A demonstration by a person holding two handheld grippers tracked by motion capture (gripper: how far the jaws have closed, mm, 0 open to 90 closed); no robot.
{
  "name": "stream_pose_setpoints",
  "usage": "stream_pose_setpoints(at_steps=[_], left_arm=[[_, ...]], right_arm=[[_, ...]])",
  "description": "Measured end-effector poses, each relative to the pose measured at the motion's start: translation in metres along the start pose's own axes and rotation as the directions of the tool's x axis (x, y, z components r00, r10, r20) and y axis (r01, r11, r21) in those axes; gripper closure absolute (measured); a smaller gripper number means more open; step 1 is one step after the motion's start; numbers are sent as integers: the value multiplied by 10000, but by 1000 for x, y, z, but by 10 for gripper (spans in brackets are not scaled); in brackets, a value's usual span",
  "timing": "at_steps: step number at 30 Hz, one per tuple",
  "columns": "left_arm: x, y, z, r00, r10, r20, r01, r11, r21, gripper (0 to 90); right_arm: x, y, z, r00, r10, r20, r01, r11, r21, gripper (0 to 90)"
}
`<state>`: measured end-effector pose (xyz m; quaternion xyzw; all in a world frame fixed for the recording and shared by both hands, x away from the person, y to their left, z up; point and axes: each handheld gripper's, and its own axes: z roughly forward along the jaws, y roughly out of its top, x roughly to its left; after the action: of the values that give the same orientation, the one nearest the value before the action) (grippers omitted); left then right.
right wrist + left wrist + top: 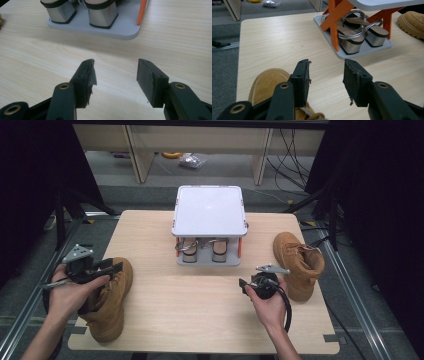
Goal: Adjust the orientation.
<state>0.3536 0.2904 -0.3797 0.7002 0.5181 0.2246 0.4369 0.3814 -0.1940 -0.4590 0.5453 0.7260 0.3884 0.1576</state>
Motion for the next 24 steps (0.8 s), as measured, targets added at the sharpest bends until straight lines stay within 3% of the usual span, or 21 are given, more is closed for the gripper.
stream_pose_setpoints(at_steps=[3,4,9,10,13,14,15,16,24], left_arm=[[4,-3,-5,9999,-61,-93,61,10000,13,548],[7,-6,-11,9996,-75,-281,80,9998,176,547],[13,-15,-20,9987,-216,-457,229,9993,281,542],[17,-20,-23,9980,-316,-547,337,9987,376,541],[21,-24,-28,9967,-387,-713,418,9983,418,539],[25,-27,-33,9965,-338,-769,383,9976,580,538],[25,-27,-33,9965,-338,-769,383,9976,580,537],[28,-30,-37,9948,-485,-891,540,9967,606,536],[34,-49,-48,9910,-946,-942,1034,9903,933,525]], right_arm=[[3,-1,1,9998,198,29,-198,9998,-11,482],[0,-1,1,9999,-105,-19,105,9999,18,482],[3,-1,0,9999,62,97,-62,10000,-6,481],[1,0,-1,9995,-251,169,251,9997,-6,480],[2,0,-1,9996,-238,142,237,9997,90,479],[5,-1,0,9998,206,-47,-205,9996,184,478],[5,-1,0,9998,206,-47,-205,9996,184,478],[2,-2,2,9998,-107,-138,108,9999,129,477],[4,-4,5,9998,-168,-124,171,9996,232,475]])
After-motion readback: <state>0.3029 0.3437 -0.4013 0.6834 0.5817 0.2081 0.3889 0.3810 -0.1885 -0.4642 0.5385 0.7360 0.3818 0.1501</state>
